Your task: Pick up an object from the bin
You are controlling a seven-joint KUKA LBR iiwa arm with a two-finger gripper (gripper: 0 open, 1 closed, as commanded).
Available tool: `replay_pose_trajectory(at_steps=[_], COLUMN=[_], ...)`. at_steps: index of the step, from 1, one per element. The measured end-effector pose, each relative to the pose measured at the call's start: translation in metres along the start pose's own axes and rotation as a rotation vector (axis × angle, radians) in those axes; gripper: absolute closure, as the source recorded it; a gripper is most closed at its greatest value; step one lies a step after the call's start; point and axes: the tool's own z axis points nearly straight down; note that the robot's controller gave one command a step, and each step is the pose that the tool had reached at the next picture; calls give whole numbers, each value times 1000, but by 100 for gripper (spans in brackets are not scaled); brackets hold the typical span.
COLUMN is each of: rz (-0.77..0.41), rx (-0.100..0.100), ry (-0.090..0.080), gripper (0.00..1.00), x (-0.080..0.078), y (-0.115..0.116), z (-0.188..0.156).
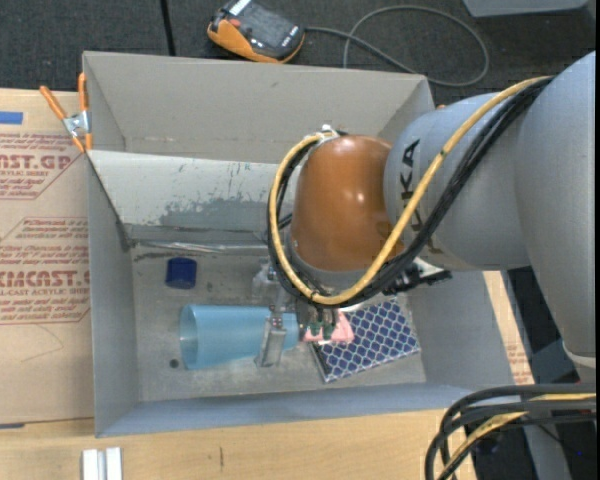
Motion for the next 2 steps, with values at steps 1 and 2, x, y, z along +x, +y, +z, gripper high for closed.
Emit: replay_pose_trajectory(at_steps=[1, 2], rz=[50, -18], rx=[1, -1], ry=[3, 1], gripper=[0, 100], x=[-2, -7], y=[7, 15], z=[40, 49])
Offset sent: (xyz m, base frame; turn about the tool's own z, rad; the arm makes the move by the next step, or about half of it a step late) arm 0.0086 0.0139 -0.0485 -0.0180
